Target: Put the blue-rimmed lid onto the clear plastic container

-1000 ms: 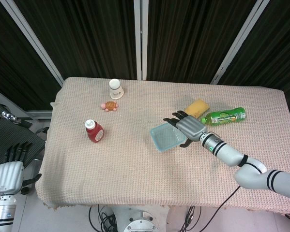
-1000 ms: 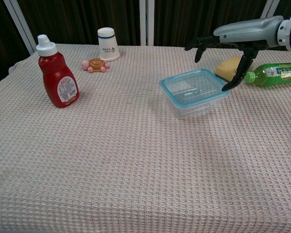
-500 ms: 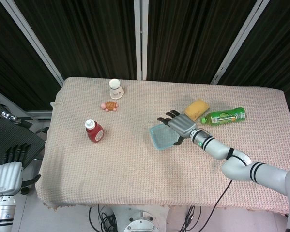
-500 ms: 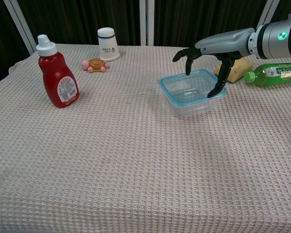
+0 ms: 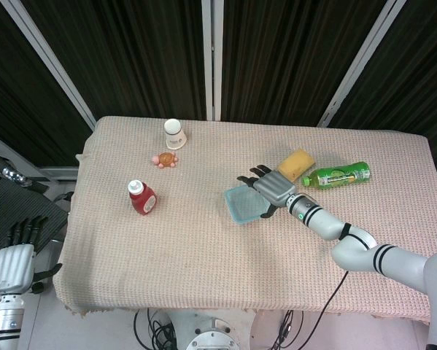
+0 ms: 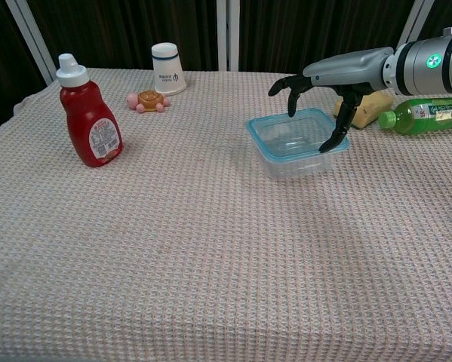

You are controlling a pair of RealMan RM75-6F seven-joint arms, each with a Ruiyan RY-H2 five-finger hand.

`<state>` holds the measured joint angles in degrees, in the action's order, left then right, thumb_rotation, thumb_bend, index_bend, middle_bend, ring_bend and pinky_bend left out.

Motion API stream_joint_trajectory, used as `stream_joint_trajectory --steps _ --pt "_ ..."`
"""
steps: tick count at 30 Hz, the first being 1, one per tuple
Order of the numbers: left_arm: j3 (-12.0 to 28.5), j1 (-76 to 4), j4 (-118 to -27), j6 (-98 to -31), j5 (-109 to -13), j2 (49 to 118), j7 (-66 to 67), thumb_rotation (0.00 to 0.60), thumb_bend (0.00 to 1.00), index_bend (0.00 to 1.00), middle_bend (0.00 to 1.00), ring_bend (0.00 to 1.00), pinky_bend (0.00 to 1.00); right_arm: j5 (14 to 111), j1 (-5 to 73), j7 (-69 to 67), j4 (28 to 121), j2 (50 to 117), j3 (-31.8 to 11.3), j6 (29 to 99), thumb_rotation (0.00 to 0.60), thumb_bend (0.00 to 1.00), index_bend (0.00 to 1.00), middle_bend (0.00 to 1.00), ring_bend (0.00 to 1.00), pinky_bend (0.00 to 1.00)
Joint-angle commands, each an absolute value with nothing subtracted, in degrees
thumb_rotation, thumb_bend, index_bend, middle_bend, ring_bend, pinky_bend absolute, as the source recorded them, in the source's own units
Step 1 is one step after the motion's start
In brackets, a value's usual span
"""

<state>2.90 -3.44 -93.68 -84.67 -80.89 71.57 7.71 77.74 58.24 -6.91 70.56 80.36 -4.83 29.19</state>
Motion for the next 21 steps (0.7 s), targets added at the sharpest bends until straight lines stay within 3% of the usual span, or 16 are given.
stream_joint_trajectory --steps 1,21 --pt "2.9 -3.5 -93.6 -84.6 -80.9 71.6 7.7 0.6 0.0 0.1 0.06 0.0 0.0 77.9 58.1 -7.4 70.1 80.7 -4.9 29.3 0.6 0.03 0.04 0.23 0.0 0.0" --pt "2.9 -3.5 -93.2 -84.7 -81.2 71.6 7.0 0.6 0.0 0.1 0.06 0.0 0.0 78.3 55.4 -10.8 71.8 77.4 -5.0 32.6 0.6 0.03 0.04 0.23 0.0 0.0"
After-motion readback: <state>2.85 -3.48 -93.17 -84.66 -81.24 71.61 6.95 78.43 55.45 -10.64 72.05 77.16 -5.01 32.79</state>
